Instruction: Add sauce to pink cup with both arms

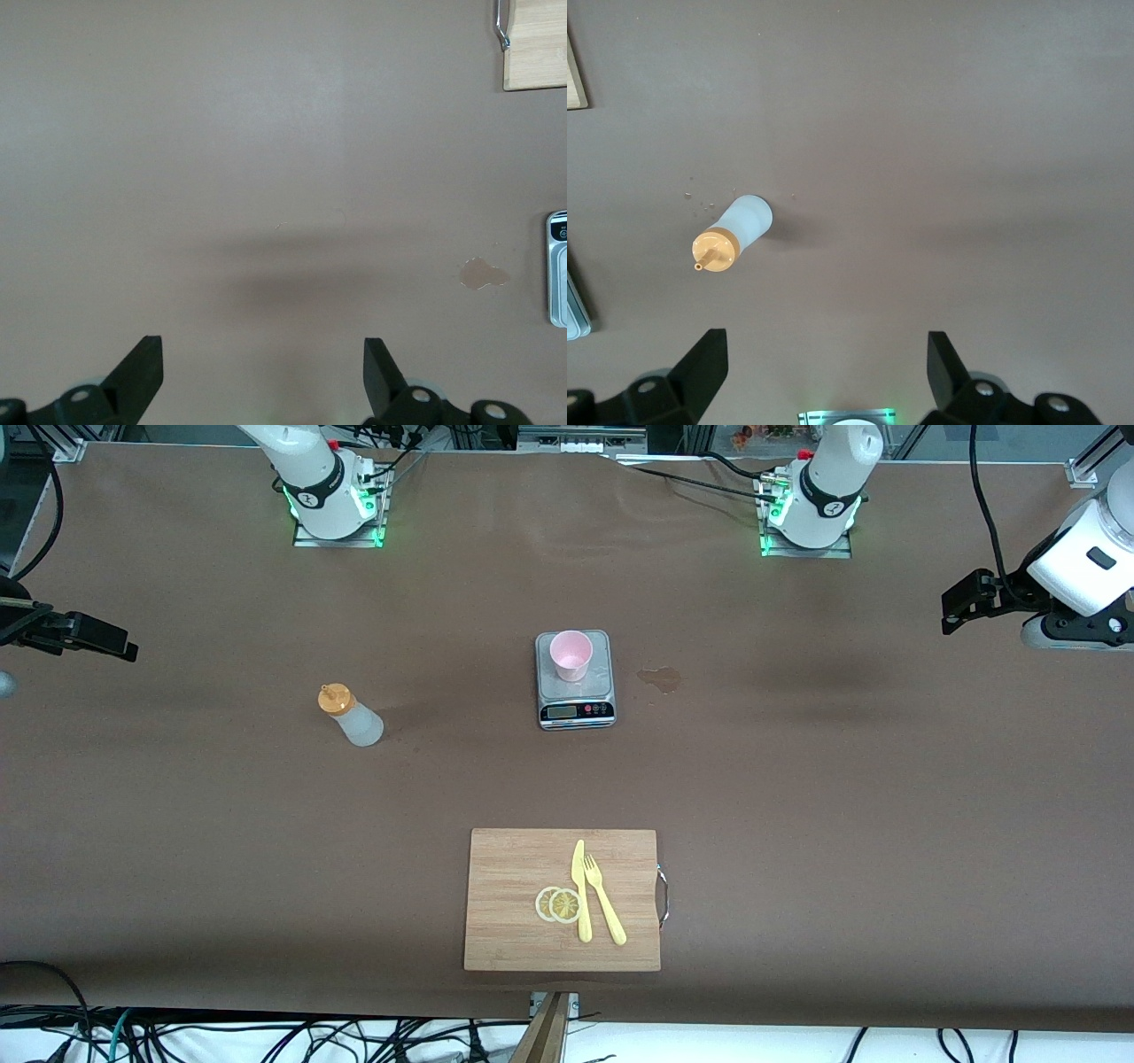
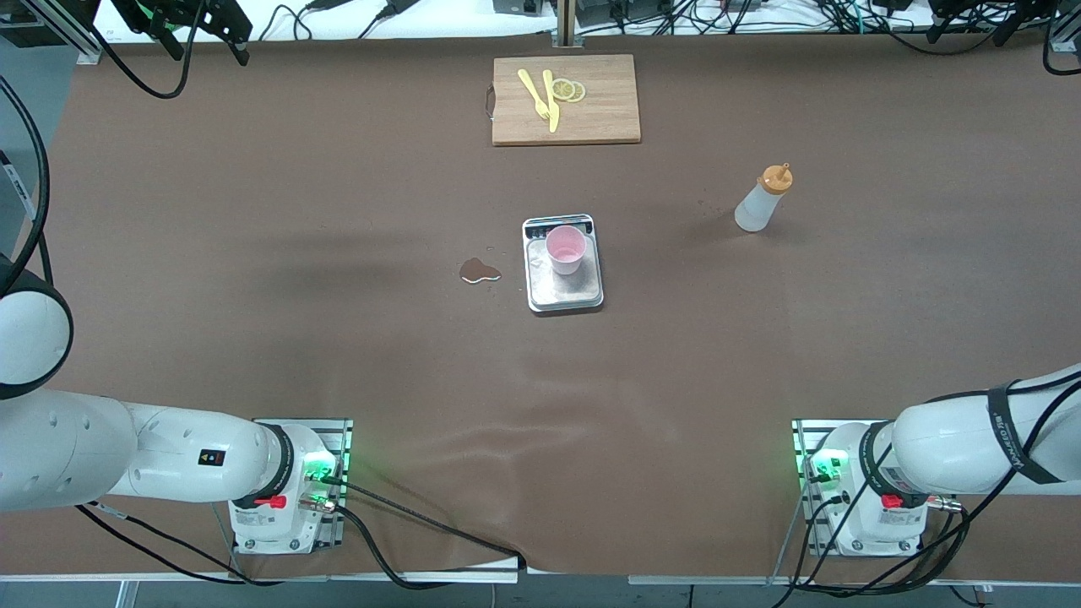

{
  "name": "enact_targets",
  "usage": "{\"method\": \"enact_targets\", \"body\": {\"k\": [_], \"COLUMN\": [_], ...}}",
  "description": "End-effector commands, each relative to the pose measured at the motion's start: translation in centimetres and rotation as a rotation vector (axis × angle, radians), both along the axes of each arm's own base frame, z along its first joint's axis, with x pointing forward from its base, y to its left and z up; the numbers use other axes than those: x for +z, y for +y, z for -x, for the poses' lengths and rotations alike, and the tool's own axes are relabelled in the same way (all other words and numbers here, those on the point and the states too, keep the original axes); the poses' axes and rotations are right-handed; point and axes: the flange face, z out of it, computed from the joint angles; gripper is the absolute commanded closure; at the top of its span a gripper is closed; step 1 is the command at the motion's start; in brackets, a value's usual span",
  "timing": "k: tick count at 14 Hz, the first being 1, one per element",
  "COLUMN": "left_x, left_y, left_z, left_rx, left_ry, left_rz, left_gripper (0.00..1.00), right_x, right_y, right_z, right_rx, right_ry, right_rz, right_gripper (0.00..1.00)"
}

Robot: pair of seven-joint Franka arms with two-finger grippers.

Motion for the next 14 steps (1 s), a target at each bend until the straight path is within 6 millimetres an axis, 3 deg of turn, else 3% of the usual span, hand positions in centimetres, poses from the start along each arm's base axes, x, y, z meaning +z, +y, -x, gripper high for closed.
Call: {"method": "enact_targets", "body": {"k": [1, 14], "left_x": [0.5, 0.5], "left_y": [0.0, 0.0], "left_z": [-0.3, -0.2], "left_rx": [-0.016, -0.016], "left_ry": [-0.006, -0.005], "left_rz": [-0.019, -0.018], "left_gripper": [0.0, 0.0], "right_x": [0.5, -0.9], "right_y": [1.3, 0.2], "right_z": [0.9, -0.1], "right_rx": [-0.002, -0.003], "right_ry": [0.002, 0.011], "right_rz": [0.015, 0.015], "right_gripper": [0.0, 0.0]}}
